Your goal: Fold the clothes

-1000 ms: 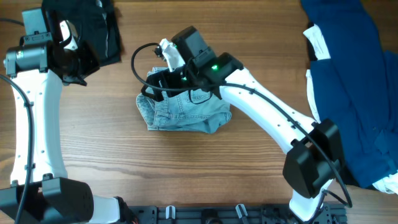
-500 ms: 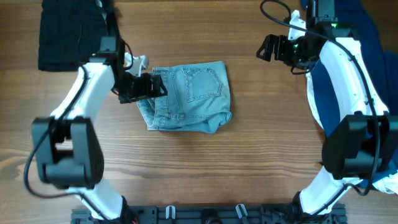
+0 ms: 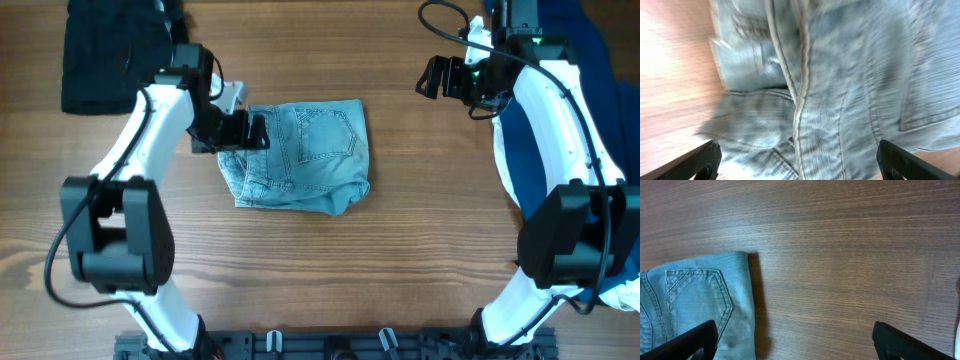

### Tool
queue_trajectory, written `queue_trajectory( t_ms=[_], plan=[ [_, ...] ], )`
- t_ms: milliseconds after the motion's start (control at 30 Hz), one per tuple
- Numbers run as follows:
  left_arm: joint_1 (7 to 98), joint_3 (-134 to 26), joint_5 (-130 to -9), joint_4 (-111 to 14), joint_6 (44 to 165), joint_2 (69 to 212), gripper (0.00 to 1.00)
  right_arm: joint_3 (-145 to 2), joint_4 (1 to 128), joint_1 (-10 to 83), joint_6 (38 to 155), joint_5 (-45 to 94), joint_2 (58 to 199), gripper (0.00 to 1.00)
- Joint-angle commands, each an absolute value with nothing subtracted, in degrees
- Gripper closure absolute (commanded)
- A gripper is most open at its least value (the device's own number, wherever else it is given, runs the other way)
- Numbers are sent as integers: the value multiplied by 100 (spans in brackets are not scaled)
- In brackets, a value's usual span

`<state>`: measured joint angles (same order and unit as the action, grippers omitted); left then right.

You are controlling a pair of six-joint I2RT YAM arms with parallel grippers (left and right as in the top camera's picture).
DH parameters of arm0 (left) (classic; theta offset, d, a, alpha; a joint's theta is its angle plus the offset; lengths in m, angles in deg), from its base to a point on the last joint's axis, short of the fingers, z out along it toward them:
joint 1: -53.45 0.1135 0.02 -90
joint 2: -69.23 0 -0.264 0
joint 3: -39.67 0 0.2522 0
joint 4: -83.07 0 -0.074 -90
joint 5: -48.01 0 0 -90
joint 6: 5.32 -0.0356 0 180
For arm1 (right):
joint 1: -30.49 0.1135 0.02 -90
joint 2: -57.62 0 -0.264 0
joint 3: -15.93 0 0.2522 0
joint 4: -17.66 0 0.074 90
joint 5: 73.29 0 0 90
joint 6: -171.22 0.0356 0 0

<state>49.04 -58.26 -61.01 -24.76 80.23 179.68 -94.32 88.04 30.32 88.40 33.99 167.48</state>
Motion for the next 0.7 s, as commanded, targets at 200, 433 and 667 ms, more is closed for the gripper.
queue_trajectory(
  t_ms=[200, 433, 667],
  plan=[
    [4878, -5948, -5092, -2744, 8065, 18289, 0, -9485, 8870, 3052, 8719, 3296, 16541, 0],
    [4767, -5944, -5743, -2742, 8058, 19004, 0, -9485, 8918, 3050, 8717, 3294, 16541, 0],
    [4216, -5944, -6855, -2705, 8062, 19290, 4, -9485, 8911, 3050, 8719, 3283, 16541, 0]
  ],
)
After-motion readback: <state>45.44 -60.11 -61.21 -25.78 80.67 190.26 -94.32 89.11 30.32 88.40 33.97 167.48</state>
